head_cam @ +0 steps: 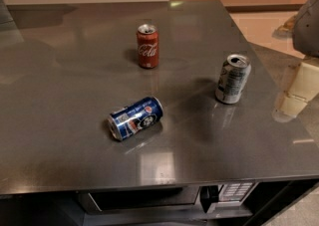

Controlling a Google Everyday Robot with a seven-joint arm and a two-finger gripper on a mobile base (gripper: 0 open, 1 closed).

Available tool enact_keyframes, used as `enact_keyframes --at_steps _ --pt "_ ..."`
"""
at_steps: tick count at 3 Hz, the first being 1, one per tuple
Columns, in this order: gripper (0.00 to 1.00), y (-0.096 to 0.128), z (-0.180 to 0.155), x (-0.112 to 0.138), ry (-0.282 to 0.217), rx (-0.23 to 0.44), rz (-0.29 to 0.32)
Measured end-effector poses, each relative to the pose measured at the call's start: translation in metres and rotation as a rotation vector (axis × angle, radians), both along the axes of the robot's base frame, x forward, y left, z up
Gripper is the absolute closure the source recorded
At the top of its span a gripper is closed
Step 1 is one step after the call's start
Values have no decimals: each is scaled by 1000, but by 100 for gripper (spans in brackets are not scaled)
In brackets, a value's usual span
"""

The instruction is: Pick pepsi can

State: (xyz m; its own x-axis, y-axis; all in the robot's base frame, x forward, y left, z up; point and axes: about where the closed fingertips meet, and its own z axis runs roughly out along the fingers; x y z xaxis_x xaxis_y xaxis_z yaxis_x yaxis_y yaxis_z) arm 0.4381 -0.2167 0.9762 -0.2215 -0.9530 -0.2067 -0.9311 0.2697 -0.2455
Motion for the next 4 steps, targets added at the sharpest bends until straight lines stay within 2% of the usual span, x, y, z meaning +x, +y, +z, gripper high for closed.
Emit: enact_keyframes --at_steps 1,2,3,4 --pt "0 0 0 0 0 0 0" --pt "0 8 0 1 7 6 28" --pt "0 33 -2 11 18 16 108" --pt "0 71 -9 21 30 16 214"
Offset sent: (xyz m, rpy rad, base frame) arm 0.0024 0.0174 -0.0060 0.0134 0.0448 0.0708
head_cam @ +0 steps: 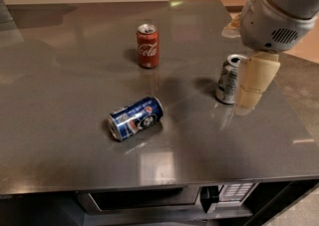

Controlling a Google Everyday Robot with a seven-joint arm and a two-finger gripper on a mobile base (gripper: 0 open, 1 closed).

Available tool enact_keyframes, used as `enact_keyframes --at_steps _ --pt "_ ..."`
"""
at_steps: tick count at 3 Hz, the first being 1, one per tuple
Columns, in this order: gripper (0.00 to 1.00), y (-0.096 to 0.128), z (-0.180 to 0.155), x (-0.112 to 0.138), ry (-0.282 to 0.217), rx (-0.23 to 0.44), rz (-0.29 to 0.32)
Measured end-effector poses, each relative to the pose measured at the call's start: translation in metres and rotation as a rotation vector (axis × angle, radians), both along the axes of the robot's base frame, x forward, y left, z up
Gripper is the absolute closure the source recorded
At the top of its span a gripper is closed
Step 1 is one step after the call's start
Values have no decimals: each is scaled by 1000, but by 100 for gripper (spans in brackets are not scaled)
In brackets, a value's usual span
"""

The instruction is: Pick pepsi can

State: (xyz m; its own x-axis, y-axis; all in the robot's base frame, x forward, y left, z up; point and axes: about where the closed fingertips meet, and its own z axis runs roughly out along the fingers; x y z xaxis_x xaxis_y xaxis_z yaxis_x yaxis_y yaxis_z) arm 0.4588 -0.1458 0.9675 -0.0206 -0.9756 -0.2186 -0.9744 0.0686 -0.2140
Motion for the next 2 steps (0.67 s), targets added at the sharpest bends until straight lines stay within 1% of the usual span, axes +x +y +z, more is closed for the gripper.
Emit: enact_keyframes --at_steps 1,2 --pt "0 41 -9 6 6 -10 122" --pt "0 77 -23 3 27 -29 233"
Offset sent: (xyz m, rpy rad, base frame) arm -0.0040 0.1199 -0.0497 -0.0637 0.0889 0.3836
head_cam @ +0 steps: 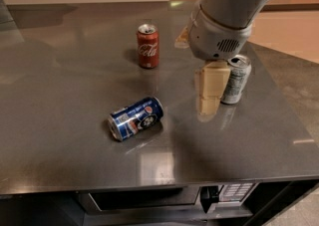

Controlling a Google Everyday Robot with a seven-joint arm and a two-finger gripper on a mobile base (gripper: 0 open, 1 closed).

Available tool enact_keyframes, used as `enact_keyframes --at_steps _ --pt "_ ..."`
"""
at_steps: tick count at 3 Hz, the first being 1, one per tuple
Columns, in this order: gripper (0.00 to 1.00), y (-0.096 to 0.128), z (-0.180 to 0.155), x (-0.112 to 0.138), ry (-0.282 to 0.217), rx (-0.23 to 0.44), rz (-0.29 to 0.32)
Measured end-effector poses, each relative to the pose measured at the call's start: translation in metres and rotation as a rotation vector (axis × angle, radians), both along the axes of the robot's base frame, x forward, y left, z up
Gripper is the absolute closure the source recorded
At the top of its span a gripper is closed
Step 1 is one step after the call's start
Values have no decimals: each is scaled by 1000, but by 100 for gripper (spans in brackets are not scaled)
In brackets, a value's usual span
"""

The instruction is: Pick pepsi can

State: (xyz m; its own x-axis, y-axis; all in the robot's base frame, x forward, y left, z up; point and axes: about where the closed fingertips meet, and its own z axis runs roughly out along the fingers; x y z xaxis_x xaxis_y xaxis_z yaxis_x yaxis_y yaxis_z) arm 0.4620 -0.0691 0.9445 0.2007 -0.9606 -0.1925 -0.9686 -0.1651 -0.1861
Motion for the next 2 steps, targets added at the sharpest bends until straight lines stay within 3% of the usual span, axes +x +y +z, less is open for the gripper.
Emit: enact_keyframes --at_steps 2 --pt "0 50 -44 -11 23 -70 160"
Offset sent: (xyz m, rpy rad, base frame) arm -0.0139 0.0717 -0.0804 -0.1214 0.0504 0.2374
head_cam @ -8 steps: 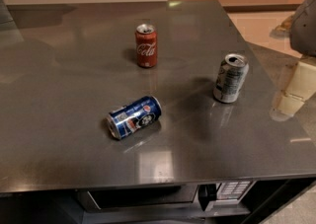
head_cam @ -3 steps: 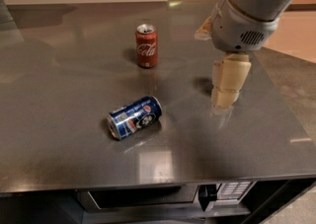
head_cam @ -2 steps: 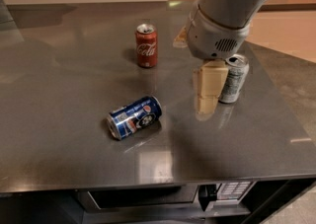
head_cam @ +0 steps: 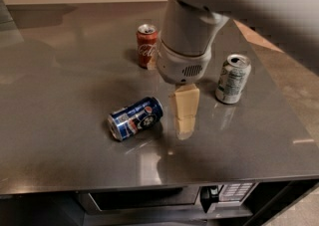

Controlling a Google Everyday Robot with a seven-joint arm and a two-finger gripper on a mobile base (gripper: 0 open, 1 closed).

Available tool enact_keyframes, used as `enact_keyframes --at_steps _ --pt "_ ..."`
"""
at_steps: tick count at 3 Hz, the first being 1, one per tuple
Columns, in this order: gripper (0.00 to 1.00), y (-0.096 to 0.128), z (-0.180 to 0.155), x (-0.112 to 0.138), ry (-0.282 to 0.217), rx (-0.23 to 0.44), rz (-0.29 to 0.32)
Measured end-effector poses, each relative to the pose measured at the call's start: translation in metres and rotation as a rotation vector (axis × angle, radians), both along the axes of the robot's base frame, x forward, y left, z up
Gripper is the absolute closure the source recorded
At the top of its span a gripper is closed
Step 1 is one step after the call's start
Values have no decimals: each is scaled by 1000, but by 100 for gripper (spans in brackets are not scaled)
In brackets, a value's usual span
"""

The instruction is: Pick pepsi can

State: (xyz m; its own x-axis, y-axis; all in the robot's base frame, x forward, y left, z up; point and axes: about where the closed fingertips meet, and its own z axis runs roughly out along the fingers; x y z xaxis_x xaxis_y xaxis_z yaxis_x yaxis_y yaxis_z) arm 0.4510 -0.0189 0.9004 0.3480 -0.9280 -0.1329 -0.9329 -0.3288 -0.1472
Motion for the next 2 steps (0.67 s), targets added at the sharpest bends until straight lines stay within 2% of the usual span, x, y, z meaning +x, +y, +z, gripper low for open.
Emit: enact_keyframes --at_steps 2 --pt "0 23 -35 9 -6 -71 49"
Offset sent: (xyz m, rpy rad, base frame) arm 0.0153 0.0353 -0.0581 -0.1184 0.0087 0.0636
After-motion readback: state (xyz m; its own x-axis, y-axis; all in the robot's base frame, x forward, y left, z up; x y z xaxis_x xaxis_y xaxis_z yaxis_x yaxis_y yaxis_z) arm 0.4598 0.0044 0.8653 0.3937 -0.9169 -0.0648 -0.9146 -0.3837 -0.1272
